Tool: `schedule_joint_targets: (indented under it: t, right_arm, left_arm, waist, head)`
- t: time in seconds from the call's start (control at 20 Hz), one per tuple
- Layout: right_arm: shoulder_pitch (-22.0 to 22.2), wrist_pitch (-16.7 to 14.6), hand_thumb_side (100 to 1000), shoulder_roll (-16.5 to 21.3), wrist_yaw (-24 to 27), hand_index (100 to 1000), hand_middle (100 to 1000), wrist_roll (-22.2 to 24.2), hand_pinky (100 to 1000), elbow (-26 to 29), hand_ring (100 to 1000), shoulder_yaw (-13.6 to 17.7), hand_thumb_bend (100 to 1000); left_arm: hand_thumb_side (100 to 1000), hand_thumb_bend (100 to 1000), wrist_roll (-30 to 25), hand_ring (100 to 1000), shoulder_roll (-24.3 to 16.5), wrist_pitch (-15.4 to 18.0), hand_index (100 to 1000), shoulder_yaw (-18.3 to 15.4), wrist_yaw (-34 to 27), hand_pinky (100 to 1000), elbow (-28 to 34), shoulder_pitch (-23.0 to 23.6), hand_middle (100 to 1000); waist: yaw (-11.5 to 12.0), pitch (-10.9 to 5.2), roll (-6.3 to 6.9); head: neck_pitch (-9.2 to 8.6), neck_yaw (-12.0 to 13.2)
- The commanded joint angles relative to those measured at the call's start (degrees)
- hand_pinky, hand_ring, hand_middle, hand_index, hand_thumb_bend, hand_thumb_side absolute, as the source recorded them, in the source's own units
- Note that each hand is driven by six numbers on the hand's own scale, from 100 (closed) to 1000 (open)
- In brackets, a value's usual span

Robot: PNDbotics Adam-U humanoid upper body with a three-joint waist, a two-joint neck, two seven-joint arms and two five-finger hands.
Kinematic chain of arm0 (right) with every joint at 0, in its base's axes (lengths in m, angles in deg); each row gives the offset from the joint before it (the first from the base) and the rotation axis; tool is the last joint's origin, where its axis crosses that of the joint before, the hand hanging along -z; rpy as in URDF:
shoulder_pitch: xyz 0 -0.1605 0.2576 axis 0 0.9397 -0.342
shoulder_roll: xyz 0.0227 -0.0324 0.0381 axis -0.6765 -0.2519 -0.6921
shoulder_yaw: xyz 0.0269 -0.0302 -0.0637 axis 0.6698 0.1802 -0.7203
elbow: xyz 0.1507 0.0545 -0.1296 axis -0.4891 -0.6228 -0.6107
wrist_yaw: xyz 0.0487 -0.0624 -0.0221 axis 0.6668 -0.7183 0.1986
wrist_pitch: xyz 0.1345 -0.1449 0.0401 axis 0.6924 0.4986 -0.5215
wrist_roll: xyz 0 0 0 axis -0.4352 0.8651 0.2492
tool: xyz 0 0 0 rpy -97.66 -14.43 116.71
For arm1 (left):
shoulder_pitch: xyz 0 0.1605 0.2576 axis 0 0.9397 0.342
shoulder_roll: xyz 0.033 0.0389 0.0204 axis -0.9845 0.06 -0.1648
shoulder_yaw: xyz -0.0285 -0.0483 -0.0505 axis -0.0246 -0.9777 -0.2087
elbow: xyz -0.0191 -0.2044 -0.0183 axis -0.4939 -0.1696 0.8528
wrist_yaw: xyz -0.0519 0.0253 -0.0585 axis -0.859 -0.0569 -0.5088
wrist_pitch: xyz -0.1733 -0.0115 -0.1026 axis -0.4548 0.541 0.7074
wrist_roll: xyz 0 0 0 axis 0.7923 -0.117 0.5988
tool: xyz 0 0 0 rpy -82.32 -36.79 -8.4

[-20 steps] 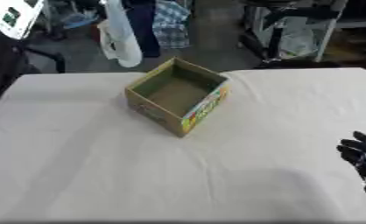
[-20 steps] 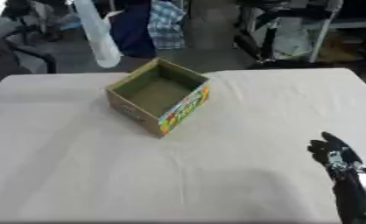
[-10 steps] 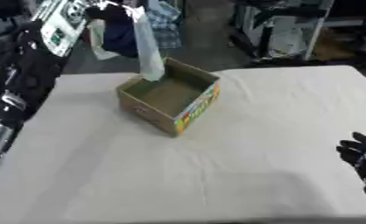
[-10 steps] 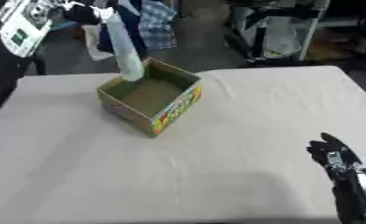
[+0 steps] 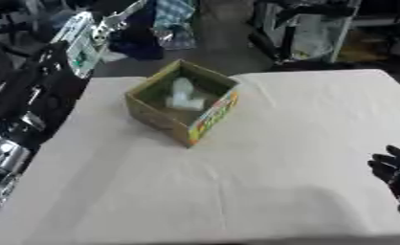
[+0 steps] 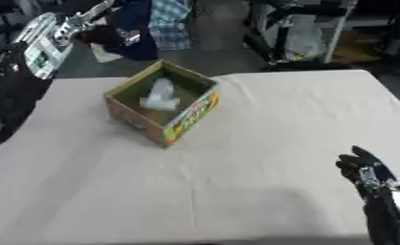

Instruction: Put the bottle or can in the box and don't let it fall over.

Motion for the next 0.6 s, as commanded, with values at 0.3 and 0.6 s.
schedule_joint_targets:
  t: [0.3,0.6]
  right_arm:
    - [-0.9,-0.1,713,0.2,0.2,877,728,-0.5,893,0.8,799,0.6,100]
    - [-0.8,-0.1,723,0.1,0.2,878,728,-0.7,893,0.9,800,0.9,100]
  left_arm:
    - [734,100,8.1,963,-8.7,-6.2,924,-7.6,-26.6,902,24.5,13.3,976]
    - [769,100,13.7,957,-0.7,-7.5,875,-17.0,-41.5,904,42.9,30.5,969]
  waist:
    - [2.1,0.06,-0.14]
    - [3.5,0.34,-0.62]
  head:
    - [0.29,-0.6]
    - [0.29,-0.9]
